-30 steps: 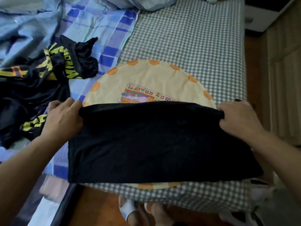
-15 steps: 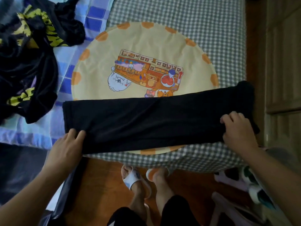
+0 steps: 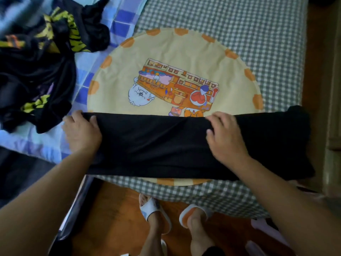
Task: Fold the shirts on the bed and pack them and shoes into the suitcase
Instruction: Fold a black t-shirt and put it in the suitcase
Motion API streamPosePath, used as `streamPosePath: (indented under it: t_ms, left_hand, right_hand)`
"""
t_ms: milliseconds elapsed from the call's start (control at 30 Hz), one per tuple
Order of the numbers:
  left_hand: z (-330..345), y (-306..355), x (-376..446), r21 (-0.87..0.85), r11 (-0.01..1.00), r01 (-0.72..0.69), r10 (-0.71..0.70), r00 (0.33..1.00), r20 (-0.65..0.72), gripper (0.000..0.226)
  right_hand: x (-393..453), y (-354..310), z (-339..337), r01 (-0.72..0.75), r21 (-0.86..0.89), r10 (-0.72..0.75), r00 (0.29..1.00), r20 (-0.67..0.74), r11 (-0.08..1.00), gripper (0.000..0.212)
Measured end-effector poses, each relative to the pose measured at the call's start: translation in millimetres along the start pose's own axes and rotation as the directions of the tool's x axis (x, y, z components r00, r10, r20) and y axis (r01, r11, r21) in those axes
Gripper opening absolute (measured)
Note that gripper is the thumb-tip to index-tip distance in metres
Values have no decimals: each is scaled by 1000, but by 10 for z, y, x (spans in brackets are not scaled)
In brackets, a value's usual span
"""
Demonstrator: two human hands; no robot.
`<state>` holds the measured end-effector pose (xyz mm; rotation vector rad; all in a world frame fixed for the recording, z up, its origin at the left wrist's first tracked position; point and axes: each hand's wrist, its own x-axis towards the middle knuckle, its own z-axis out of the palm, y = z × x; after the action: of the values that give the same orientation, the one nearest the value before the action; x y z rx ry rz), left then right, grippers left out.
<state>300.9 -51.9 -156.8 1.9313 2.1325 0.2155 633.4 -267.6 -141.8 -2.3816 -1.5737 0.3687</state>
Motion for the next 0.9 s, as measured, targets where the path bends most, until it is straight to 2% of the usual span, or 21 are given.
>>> streamPosePath:
  t_ms: [67, 133, 200, 333, 467, 567, 633, 700, 800, 900]
  left_hand:
    - [-122, -42, 77, -126, 983, 136, -130, 990, 53, 43]
    - [-211, -56, 192, -204, 956, 211, -197, 976, 91, 34]
    - [-277, -74, 337, -206, 949, 238, -205, 964, 167, 25]
    - [-360, -129, 513, -192, 944, 268, -208, 936, 286, 29]
    - [-423, -276, 622, -323, 875, 361, -305, 928, 212, 20]
    - [-391, -410, 609, -364, 873, 324, -287, 946, 154, 20]
    - [-350, -423, 490, -418, 858, 300, -263, 954, 146, 36]
    - [-330, -412, 279, -489, 807, 331, -297, 943, 148, 49]
    - [-322, -561, -143, -467, 812, 351, -319, 936, 148, 36]
    - [-256, -826, -559, -342, 863, 372, -302, 922, 241, 38]
  right_hand:
    - [13, -315, 334, 109, -7, -108, 989, 96, 994, 59]
    - [3, -406, 528, 97, -66, -84, 981, 172, 993, 69]
    - [-39, -393, 610, 59, -102, -38, 979, 202, 993, 71]
    - [-55, -429, 593, 64, -99, -43, 979, 201, 993, 74]
    - [-60, -407, 616, 53, -151, -22, 980, 198, 987, 72]
    - [-61, -384, 654, 53, -170, -13, 974, 226, 984, 73]
    - [-59, -417, 646, 44, -182, -2, 974, 226, 982, 74]
    - [-87, -499, 599, 41, -184, -7, 983, 182, 982, 74]
    - [-291, -691, 553, 193, -161, -160, 967, 199, 968, 78]
    - [-584, -732, 628, 393, -210, -313, 889, 334, 895, 84]
